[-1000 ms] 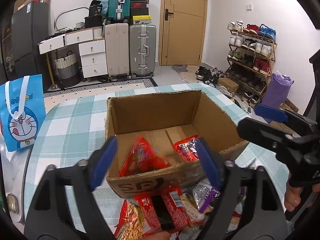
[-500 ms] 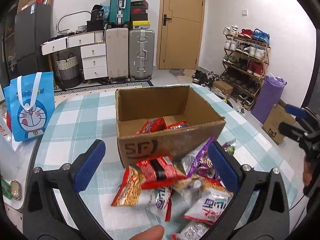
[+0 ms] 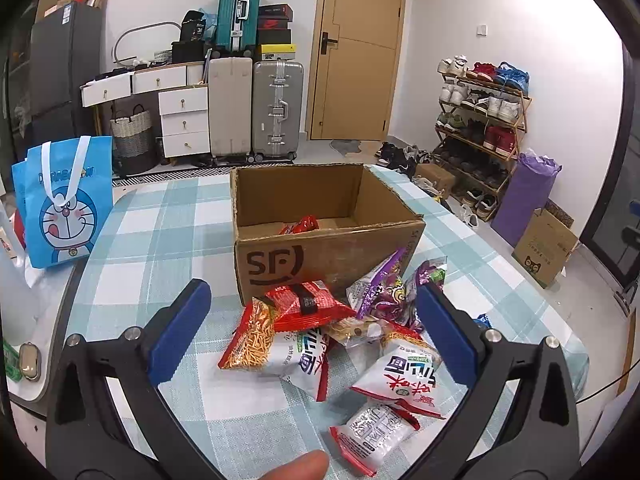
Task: Organize snacks
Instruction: 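Withdraw both grippers from the box back toward the snack pile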
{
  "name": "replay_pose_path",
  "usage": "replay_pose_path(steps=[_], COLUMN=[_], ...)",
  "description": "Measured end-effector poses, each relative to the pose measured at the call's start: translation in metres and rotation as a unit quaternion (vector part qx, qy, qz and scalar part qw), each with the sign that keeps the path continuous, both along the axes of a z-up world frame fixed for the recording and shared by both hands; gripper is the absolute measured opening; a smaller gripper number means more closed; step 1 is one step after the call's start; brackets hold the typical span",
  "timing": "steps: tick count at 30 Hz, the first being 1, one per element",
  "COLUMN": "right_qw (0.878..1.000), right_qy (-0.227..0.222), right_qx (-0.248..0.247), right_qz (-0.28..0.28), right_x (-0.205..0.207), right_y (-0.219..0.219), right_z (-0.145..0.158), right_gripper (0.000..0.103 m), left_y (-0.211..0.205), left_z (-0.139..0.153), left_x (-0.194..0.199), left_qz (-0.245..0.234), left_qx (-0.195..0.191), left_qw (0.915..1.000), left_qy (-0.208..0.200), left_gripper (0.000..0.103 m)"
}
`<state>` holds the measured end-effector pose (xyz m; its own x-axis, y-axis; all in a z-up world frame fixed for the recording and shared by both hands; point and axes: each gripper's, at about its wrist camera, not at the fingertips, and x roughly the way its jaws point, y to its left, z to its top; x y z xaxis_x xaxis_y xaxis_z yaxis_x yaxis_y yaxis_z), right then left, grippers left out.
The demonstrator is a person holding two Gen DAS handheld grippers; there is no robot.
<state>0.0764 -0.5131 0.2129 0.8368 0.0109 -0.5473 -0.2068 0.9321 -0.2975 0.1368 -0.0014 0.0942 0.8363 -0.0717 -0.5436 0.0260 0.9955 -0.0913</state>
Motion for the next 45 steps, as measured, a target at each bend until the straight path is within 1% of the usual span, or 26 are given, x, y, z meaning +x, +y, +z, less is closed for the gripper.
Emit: replay_pose_path(steps=[2, 5, 7, 9, 13, 17, 20, 25, 29, 33, 36, 40, 45], right_qw=[1.0, 1.0, 1.0, 0.999, 0.997, 0.996, 0.993, 0.988, 0.985, 0.981, 0.981, 0.98, 0.977], right_qy=[-0.005, -0.009, -0.007, 0.001, 0.016, 0.006, 0.004, 0.021, 0.045, 0.068, 0.079, 0.093, 0.112], right_qx=[-0.002, 0.005, 0.02, 0.029, 0.049, 0.037, 0.049, 0.086, 0.121, 0.143, 0.146, 0.148, 0.159], right_qz=[0.001, 0.012, 0.022, 0.025, 0.053, 0.085, 0.11, 0.124, 0.117, 0.108, 0.104, 0.099, 0.09], right_x=[-0.008, -0.013, -0.014, -0.012, -0.007, -0.006, -0.005, 0.004, 0.017, 0.028, 0.034, 0.043, 0.056], right_y=[0.001, 0.015, 0.027, 0.042, 0.074, 0.109, 0.128, 0.14, 0.138, 0.132, 0.13, 0.125, 0.122], right_z=[0.016, 0.038, 0.048, 0.054, 0.067, 0.084, 0.089, 0.075, 0.048, 0.019, -0.001, -0.021, -0.051], right_gripper=[0.102, 0.102, 0.102, 0.103, 0.102, 0.102, 0.103, 0.103, 0.102, 0.102, 0.102, 0.102, 0.103], left_y=[0.001, 0.002, 0.002, 0.003, 0.005, 0.009, 0.013, 0.025, 0.035, 0.039, 0.04, 0.041, 0.039], left_z=[0.002, 0.009, 0.016, 0.024, 0.038, 0.052, 0.062, 0.073, 0.073, 0.06, 0.048, 0.028, 0.003], left_x=[0.0, -0.003, -0.007, -0.012, -0.021, -0.032, -0.039, -0.047, -0.054, -0.059, -0.06, -0.056, -0.05], left_qz=[-0.002, -0.003, -0.004, -0.005, -0.005, -0.003, -0.001, -0.001, 0.016, 0.018, 0.02, 0.021, 0.019], left_qx=[-0.002, -0.003, -0.003, -0.001, 0.015, 0.028, 0.037, 0.037, 0.039, 0.031, 0.025, -0.004, -0.018], left_qw=[1.0, 1.0, 1.0, 0.9999, 0.9998, 0.9996, 0.9993, 0.9993, 0.9991, 0.999, 0.9989, 0.9985, 0.9972], left_qy=[0.001, -0.002, -0.005, -0.009, -0.009, -0.01, -0.009, 0.002, 0.009, 0.025, 0.036, 0.05, 0.07], left_gripper=[0.102, 0.102, 0.102, 0.102, 0.102, 0.102, 0.102, 0.102, 0.102, 0.102, 0.102, 0.102, 0.102])
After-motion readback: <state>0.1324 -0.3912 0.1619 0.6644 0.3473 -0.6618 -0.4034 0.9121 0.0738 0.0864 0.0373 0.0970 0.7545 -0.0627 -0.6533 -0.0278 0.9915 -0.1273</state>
